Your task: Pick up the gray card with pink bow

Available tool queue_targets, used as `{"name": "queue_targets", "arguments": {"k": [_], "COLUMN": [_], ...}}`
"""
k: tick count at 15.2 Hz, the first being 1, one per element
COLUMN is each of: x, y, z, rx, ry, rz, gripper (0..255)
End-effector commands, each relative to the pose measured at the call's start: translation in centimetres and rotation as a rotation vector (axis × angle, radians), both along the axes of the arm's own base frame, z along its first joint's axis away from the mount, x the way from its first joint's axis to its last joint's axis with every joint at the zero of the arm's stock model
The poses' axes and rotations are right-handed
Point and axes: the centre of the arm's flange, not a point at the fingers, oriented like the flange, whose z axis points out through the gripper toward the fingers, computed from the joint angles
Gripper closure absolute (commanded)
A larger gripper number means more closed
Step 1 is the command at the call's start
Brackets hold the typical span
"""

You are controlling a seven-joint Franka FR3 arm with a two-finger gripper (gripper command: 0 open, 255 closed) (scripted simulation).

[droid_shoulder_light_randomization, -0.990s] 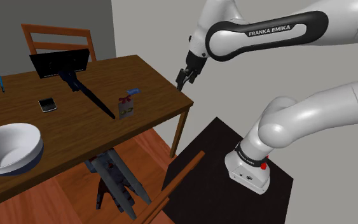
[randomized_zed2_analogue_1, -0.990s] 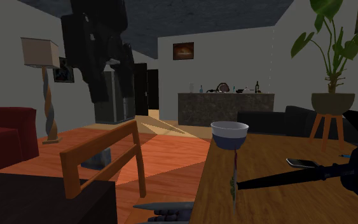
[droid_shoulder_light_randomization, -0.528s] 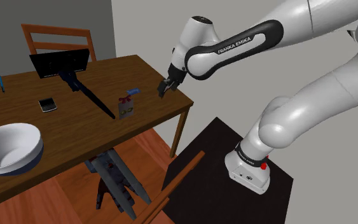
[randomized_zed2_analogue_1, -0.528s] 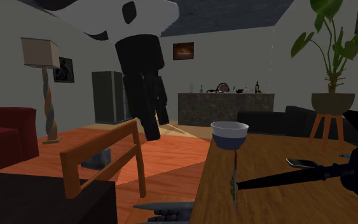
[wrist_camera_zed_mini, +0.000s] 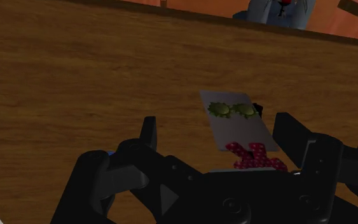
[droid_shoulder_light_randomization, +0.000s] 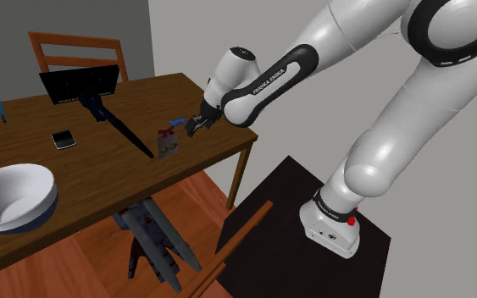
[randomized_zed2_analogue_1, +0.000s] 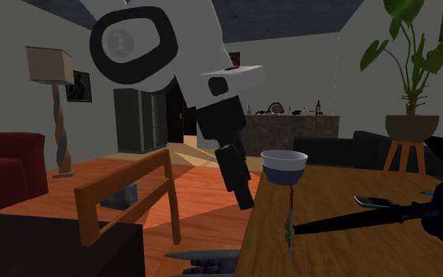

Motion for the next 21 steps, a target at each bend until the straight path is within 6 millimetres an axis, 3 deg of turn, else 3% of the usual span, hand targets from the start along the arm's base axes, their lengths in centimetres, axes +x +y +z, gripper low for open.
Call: {"name": "queue_targets", "arguments": {"k": [1,6,14,16,17,21], "x": [1.6,5.7,5.9,5.9,5.9,5.9], "y": [1.1,3.5,3.6,3.6,3.6,3.6], "z": [-1.6,-5.2,-9.3,-9.3,-9.3,-9.3], "rx": [0.013,0.038,0.039,0.039,0.039,0.039], "ry": [-0.028,-0.094,-0.097,-0.097,-0.097,-0.097], "rz": [-0.002,-0.008,-0.008,-0.008,-0.008,-0.008], "gripper": [0,0,0,0,255,255]}}
